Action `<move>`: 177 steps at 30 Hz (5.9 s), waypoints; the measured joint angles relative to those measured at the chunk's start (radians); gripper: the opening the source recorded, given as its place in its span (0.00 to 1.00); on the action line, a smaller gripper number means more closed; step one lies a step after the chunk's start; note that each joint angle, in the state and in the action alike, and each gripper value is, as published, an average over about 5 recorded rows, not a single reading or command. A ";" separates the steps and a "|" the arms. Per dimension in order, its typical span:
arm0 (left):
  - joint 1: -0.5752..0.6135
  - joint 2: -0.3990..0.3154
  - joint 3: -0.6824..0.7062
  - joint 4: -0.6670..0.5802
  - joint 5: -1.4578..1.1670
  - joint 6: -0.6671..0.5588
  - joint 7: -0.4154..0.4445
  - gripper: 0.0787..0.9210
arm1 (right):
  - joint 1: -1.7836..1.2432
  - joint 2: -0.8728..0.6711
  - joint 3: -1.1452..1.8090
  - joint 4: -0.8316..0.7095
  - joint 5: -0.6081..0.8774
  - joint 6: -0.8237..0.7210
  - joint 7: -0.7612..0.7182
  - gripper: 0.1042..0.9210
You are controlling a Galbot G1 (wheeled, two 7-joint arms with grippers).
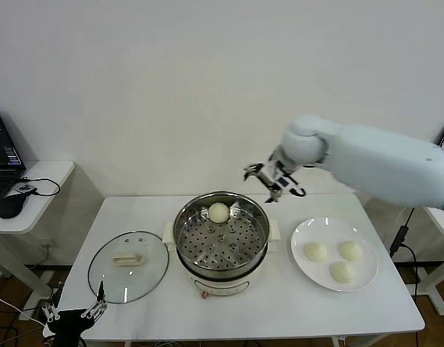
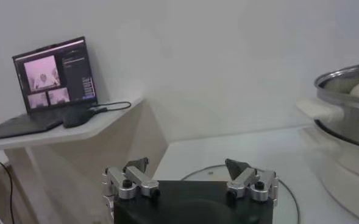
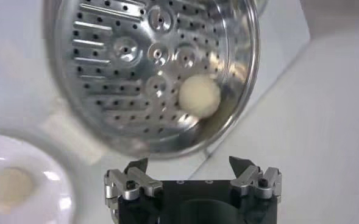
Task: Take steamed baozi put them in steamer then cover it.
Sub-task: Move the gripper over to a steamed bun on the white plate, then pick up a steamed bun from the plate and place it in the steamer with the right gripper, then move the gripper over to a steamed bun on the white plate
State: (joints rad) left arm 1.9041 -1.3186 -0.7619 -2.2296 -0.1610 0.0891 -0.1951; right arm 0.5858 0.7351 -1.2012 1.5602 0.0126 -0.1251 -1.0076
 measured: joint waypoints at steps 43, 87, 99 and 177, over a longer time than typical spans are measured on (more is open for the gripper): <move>-0.007 0.009 -0.041 0.036 -0.003 0.026 0.010 0.88 | -0.728 -0.057 0.477 -0.241 -0.252 -0.157 0.032 0.88; -0.006 0.016 -0.028 -0.006 -0.003 0.026 0.009 0.88 | -0.294 -0.087 0.293 -0.047 0.016 -0.262 0.005 0.61; -0.012 0.010 -0.023 -0.027 -0.004 0.027 0.009 0.88 | -0.075 0.067 0.119 0.089 0.301 -0.428 0.073 0.62; -0.026 0.025 -0.010 -0.030 -0.007 0.029 0.009 0.88 | -0.023 -0.071 0.029 0.151 0.119 -0.298 -0.086 0.88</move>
State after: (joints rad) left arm 1.8786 -1.2938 -0.7717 -2.2592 -0.1681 0.1178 -0.1857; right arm 0.5629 0.6641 -1.1721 1.7116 0.1311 -0.4230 -1.0938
